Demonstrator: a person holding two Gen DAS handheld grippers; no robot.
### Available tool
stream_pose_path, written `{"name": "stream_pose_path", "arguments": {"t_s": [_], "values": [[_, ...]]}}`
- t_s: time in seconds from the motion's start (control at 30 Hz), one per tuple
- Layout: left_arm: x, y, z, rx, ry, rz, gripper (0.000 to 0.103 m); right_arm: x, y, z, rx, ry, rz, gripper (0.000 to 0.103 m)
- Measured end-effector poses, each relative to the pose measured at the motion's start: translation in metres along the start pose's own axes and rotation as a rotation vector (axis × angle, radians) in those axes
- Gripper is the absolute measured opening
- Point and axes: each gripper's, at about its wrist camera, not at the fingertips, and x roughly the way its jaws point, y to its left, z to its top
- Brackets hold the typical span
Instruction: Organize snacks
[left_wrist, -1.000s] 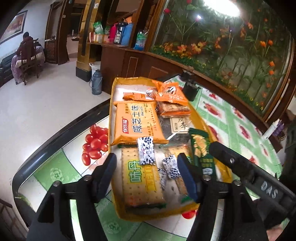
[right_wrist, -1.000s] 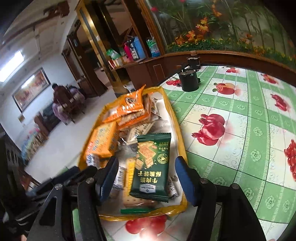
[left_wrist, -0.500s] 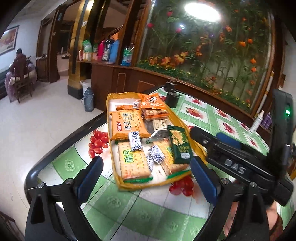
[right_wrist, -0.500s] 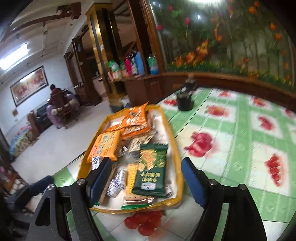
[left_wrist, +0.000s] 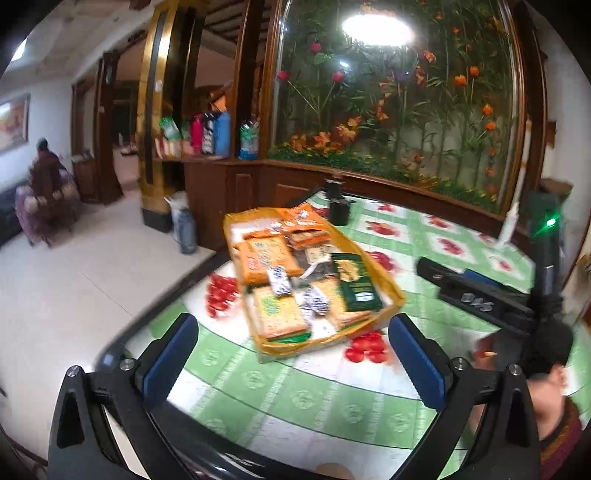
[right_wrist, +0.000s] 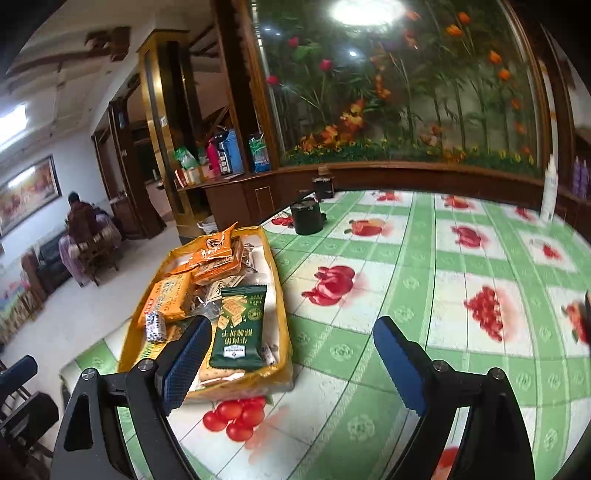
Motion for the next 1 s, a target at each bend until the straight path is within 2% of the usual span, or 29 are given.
{"name": "stream_pose_path", "arguments": {"t_s": [0.1, 0.17, 0.33, 0.47, 0.8, 1.0], "values": [[-0.001, -0.008, 0.001, 0.059, -0.004, 0.066, 0.103, -0.005, -0.01, -0.005, 0.042, 0.038, 0.05, 0.093], [-0.003, -0.009, 0.001, 0.076, -0.019, 0.085, 0.103, -0.006, -0.013, -0.009, 0.056, 0.051, 0.067, 0.093], [-0.003, 0.0, -0.003, 0.083, 0.027, 0.096, 0.103, -0.004, -0.012, -0.012, 0.051, 0.065, 0.057, 0.093], [-0.006, 0.01, -0.007, 0.1, 0.039, 0.16, 0.103, 0.002, -0.011, -0.014, 0.039, 0.083, 0.043, 0.093], [-0.008, 0.029, -0.007, 0.026, 0.014, 0.241, 0.103, -0.008, 0.004, -0.014, -0.048, 0.027, 0.012, 0.093], [-0.003, 0.02, -0.011, 0.069, 0.024, 0.291, 0.103, -0.019, 0.024, -0.019, -0.14, -0.011, 0.027, 0.093]]}}
